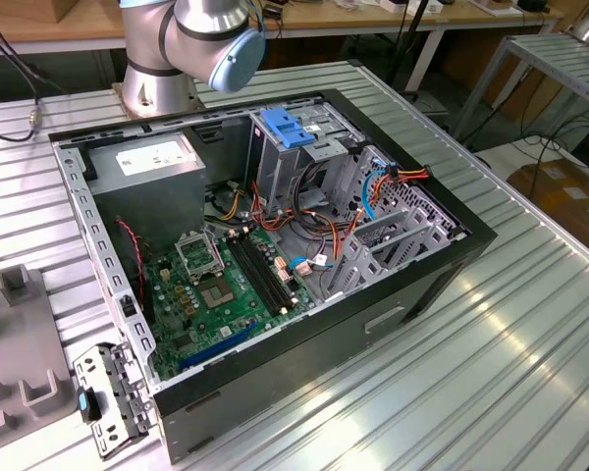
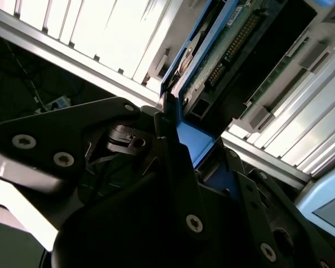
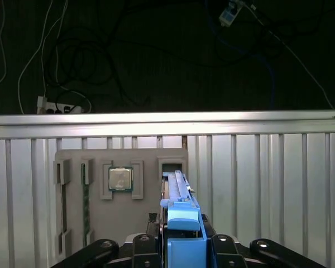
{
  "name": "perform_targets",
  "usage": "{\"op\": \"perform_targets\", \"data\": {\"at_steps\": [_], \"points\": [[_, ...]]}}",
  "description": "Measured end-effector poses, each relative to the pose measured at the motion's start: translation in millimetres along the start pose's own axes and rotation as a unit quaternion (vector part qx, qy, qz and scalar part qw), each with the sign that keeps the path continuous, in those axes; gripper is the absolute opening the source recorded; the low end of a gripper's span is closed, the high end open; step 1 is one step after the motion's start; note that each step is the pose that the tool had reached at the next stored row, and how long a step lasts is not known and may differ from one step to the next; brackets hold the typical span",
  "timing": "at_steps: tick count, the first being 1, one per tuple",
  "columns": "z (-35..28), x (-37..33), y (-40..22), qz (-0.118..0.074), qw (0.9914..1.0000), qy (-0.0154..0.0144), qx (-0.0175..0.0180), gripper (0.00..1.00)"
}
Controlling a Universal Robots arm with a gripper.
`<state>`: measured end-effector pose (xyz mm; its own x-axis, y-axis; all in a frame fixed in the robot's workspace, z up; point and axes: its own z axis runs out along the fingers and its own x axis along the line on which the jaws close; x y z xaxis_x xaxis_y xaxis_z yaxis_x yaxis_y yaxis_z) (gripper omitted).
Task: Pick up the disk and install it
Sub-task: 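Pick up the disk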
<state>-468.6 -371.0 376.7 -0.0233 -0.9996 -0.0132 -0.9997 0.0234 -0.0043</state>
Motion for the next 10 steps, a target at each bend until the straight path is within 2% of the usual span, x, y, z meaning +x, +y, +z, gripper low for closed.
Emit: {"op": "perform_targets", "data": {"at_steps": [10], "points": [[-8.0, -0.1, 0.0, 0.000, 1.00000, 0.0000, -0.0001, 0.37]]}}
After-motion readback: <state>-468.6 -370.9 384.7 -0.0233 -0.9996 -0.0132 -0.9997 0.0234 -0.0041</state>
